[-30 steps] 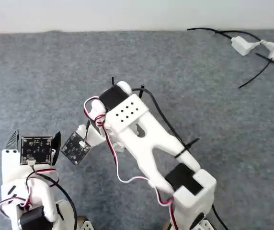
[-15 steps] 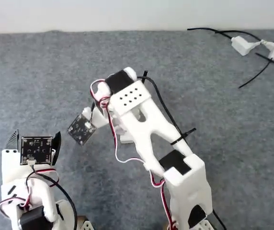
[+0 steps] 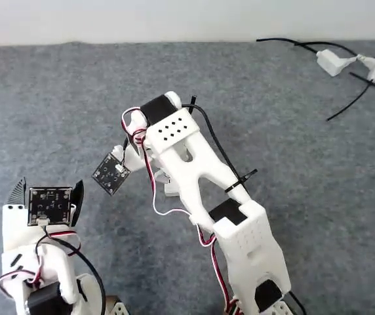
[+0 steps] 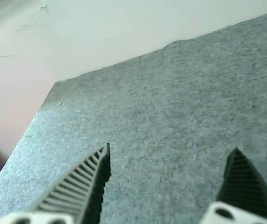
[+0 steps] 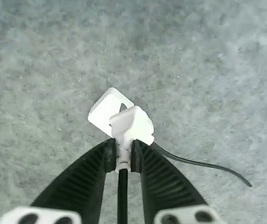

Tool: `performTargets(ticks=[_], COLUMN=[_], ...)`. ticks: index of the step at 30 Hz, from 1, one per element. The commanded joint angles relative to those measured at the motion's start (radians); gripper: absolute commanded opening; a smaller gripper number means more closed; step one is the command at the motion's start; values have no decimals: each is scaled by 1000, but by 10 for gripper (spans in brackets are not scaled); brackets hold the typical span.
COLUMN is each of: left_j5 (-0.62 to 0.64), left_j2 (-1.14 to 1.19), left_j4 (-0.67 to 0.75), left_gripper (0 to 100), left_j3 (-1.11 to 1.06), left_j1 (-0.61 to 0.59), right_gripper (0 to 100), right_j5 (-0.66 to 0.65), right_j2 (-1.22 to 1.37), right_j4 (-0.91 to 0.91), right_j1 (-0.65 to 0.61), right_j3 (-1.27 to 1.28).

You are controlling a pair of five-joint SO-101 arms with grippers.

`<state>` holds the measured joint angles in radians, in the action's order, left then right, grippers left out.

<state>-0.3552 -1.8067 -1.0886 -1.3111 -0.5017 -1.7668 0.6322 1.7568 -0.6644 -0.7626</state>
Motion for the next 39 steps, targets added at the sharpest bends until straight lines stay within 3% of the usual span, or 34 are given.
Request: performTargets(ticks=[1,10,39], left_j5=[-8,-6,-6], left_j2=[-15,-15,-15], left_j4=[28,29,31], left_gripper=[372,372,372], left_j3=[38,36,27], left_j1=[-8,-8,-6], right_gripper=[10,10,10], right_j5=[-25,-41,-46], right_j2=[-81,-116,-125], right_j4=[44,44,41], right_j1=[41,94,87], right_j3=[-54,-20,127])
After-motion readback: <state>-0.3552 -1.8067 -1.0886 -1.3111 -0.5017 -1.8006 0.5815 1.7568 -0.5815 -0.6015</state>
